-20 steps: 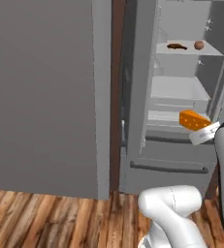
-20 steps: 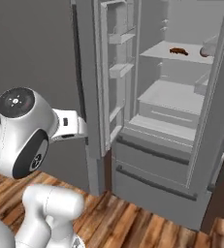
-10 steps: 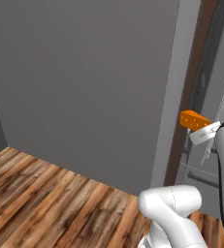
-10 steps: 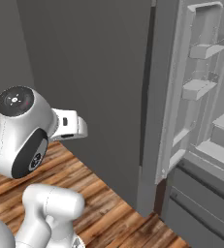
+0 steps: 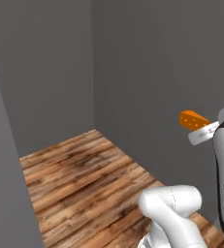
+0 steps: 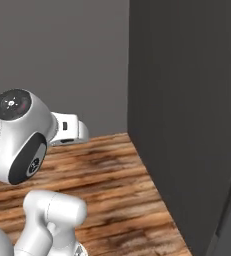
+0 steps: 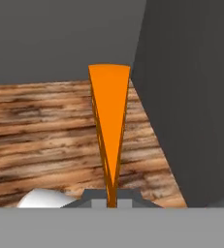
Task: Take the cheese, chicken drumstick, and onion from the fridge and place them on the plate on the dining counter to create an appetizer plate.
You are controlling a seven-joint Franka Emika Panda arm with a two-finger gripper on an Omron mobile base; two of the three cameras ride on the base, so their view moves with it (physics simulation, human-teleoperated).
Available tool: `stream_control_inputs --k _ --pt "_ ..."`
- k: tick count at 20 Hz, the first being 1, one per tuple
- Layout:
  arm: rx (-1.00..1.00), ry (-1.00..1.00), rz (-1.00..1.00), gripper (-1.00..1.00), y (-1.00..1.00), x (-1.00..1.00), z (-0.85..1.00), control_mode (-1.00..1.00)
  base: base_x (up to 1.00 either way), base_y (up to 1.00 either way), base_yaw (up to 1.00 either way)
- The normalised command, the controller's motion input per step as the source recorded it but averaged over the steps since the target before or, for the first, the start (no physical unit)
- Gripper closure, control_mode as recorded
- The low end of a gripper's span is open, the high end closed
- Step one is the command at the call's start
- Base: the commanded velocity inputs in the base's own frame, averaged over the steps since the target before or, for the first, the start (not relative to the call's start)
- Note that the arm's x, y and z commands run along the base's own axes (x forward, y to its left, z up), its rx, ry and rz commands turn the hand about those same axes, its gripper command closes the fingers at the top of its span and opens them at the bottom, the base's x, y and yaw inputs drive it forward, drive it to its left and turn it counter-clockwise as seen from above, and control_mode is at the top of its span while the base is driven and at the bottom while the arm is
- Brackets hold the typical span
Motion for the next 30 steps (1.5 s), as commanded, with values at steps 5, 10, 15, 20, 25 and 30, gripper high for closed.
stream_control_inputs --k 5,10,15,20,25,30 --pt "0.0 0.0 0.0 1.0 0.0 0.0 0.0 1.0 0.65 0.06 0.75" --pt "0.0 0.0 0.0 1.0 0.0 0.0 0.0 1.0 1.0 -0.07 0.61" --pt "0.0 0.0 0.0 1.0 0.0 0.0 0.0 1.0 1.0 -0.18 0.47" --pt "0.0 0.0 0.0 1.0 0.0 0.0 0.0 1.0 1.0 -0.29 0.51" --pt "0.0 0.0 0.0 1.0 0.0 0.0 0.0 1.0 0.78 -0.23 0.6" --pt "0.0 0.0 0.0 1.0 0.0 0.0 0.0 1.0 0.57 -0.18 0.73"
